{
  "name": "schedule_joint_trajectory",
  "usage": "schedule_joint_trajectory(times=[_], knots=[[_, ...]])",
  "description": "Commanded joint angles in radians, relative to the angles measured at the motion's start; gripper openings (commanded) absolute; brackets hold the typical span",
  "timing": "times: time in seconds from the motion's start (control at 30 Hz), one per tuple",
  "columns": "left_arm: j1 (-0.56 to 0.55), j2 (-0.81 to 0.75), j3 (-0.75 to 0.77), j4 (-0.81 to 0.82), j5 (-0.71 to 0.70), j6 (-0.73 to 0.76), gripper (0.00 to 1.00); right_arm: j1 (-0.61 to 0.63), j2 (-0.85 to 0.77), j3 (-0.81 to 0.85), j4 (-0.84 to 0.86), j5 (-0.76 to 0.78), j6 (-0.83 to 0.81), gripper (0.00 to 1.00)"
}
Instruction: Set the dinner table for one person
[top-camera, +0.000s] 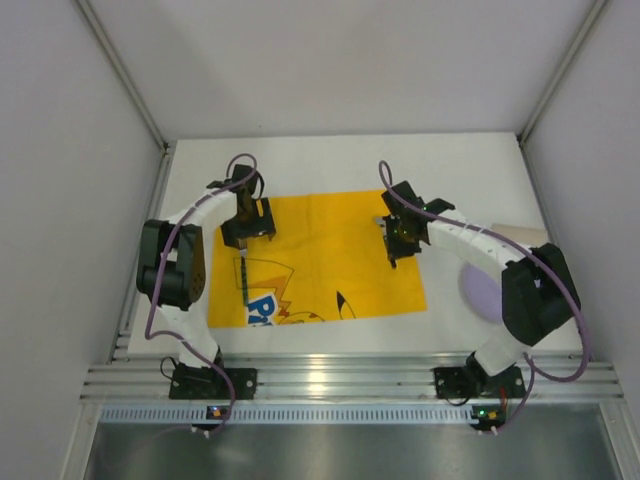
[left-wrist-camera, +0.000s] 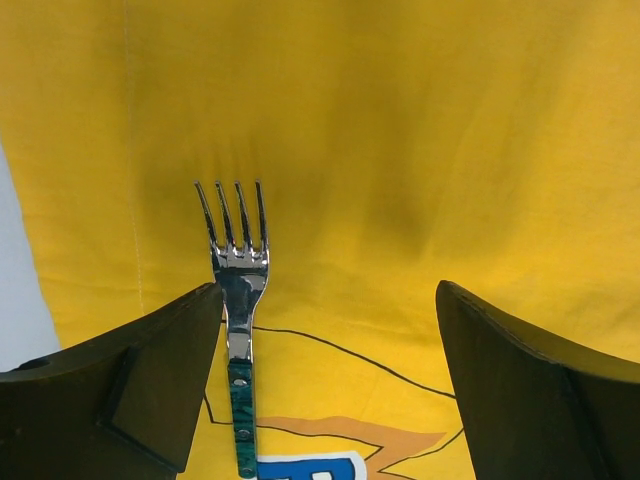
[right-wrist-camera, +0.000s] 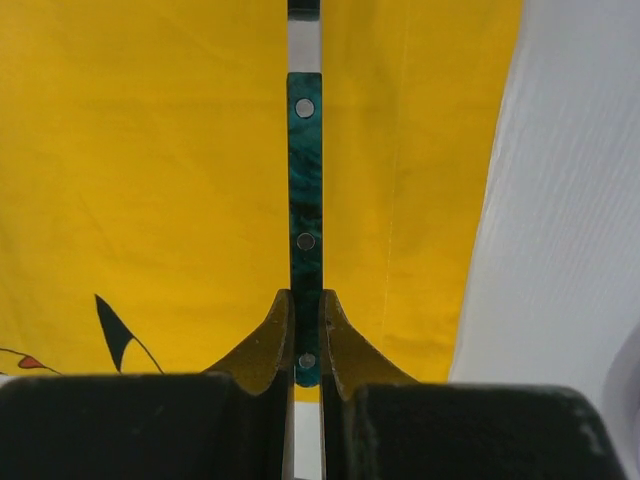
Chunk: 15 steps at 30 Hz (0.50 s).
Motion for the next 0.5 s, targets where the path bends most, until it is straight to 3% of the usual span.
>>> schedule_joint_trajectory(times=[0.0,0.4,0.47], knots=[[0.004,-0.054,-0.037,0.029,0.015,-0.017,0.93,0.006,0.005,-0.044,0.055,-0.056,0.038,0.00],[0.001,-0.054,-0.040,0.029,0.029,-0.017,0.92,0.061,0.134,-0.053,-0.008,-0.196,-0.011,0.00],[0.001,-0.045,-0.037,0.029,0.030,-0.020,0.92,0.063,0.143,-0.049,-0.032,-0.201,-0.017,0.32]])
